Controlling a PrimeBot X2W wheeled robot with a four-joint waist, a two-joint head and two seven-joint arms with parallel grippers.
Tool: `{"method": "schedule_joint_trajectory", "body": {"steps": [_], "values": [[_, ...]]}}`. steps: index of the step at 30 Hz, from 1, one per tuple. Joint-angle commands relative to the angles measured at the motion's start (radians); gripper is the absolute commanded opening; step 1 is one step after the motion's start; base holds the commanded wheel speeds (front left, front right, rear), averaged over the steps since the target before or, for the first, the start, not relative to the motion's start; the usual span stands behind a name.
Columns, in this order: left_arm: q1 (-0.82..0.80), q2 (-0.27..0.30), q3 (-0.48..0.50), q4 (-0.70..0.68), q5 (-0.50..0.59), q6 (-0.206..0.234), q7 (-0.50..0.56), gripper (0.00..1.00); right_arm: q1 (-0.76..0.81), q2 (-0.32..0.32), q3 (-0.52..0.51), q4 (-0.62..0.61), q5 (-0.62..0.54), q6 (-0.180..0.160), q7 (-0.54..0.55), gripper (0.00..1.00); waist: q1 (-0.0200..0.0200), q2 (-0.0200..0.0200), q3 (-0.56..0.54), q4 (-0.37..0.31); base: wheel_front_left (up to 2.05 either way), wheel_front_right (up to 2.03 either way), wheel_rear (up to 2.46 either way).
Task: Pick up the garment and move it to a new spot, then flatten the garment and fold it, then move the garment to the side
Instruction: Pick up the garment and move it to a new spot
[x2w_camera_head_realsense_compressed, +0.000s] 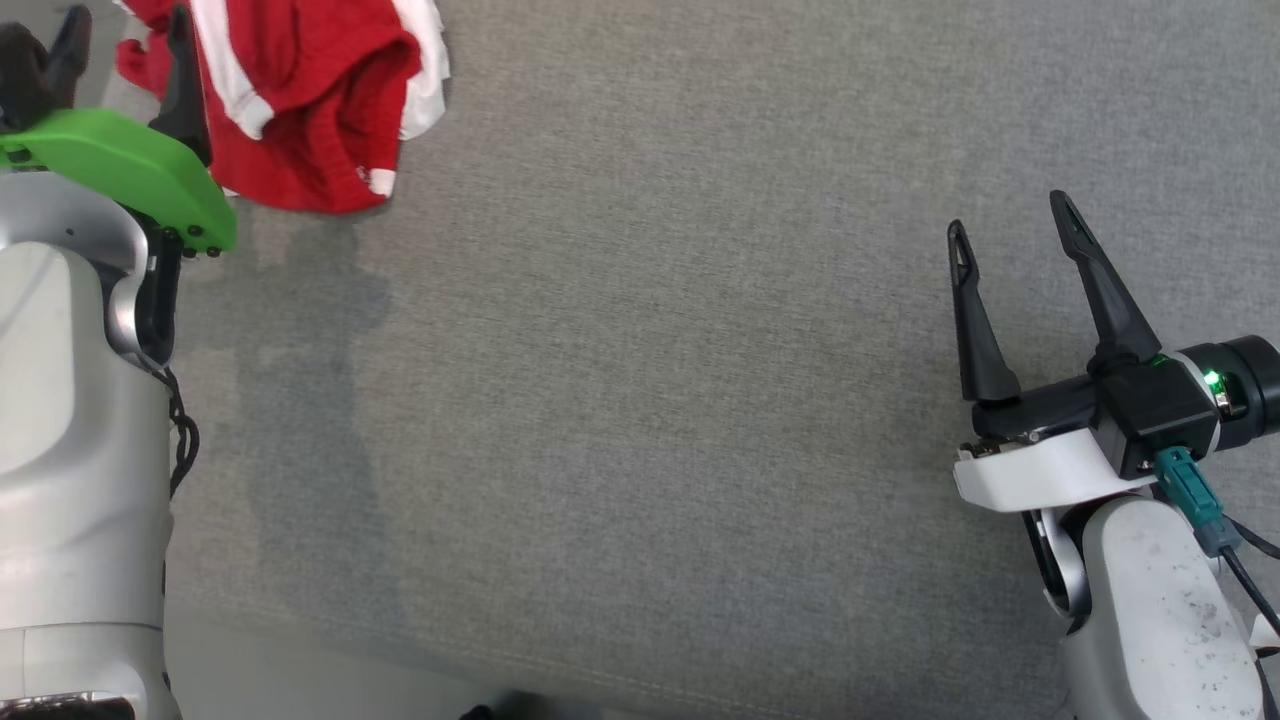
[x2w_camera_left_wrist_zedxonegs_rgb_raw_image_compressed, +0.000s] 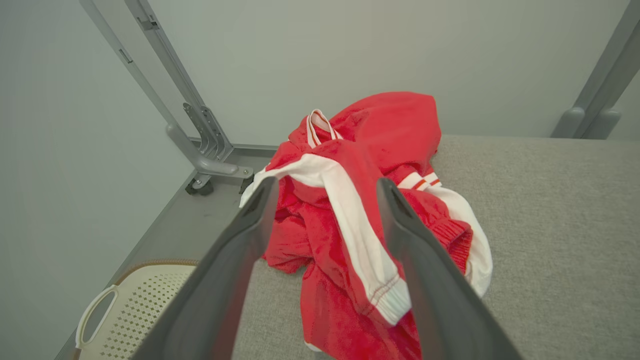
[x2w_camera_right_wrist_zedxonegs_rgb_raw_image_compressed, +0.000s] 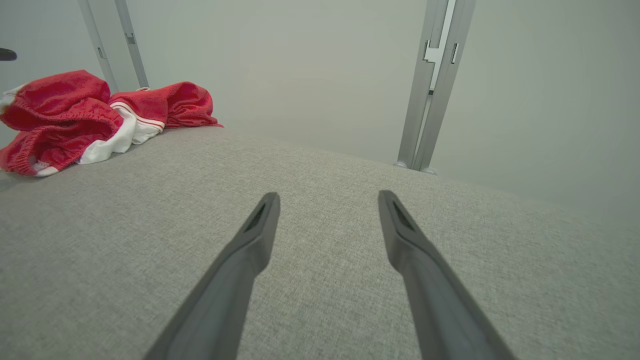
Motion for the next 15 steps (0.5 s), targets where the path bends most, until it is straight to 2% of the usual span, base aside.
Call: {"method": "schedule_joint_trajectory", "body": {"steps": [1,10,11,12,13,14,15], "values": [[-0.025,-0.001,0.004,0.035,-0.019,-0.005,0.001,1.0,-0.015,-0.003,-0.003,-0.004,-0.007,-0.001,-0.004,1.0,-0.0001,0.0,0.106,-0.089,0.0,0.0,0.0],[-0.043,0.01,-0.004,0.212,-0.057,-0.02,-0.01,1.0,-0.024,-0.003,-0.003,0.012,0.014,-0.001,-0.004,1.0,-0.0001,0.0,0.092,-0.099,0.0,0.0,0.0],[-0.045,0.009,-0.007,0.23,-0.061,-0.021,-0.007,0.93,-0.024,-0.003,-0.002,0.014,0.017,-0.001,-0.004,1.0,-0.0001,0.0,0.088,-0.1,0.0,0.0,0.0],[-0.046,0.009,-0.01,0.24,-0.064,-0.022,-0.007,0.55,-0.023,-0.003,0.0,0.015,0.02,-0.001,-0.004,1.0,-0.0001,0.0,0.084,-0.101,0.0,0.0,0.0],[-0.05,0.012,-0.013,0.252,-0.068,-0.023,-0.014,0.29,-0.022,-0.003,0.001,0.018,0.022,-0.001,-0.004,1.0,-0.0001,0.0,0.077,-0.102,0.0,0.0,0.0],[-0.055,0.014,-0.014,0.259,-0.071,-0.023,-0.021,0.0,-0.021,-0.003,0.001,0.019,0.024,-0.001,-0.004,1.0,-0.0001,0.0,0.072,-0.103,0.0,0.0,0.0],[-0.056,0.013,-0.018,0.267,-0.068,-0.025,-0.031,0.0,-0.019,-0.003,0.001,0.022,0.029,-0.001,-0.004,1.0,-0.0001,0.0,0.062,-0.105,0.0,0.0,0.0]]}}
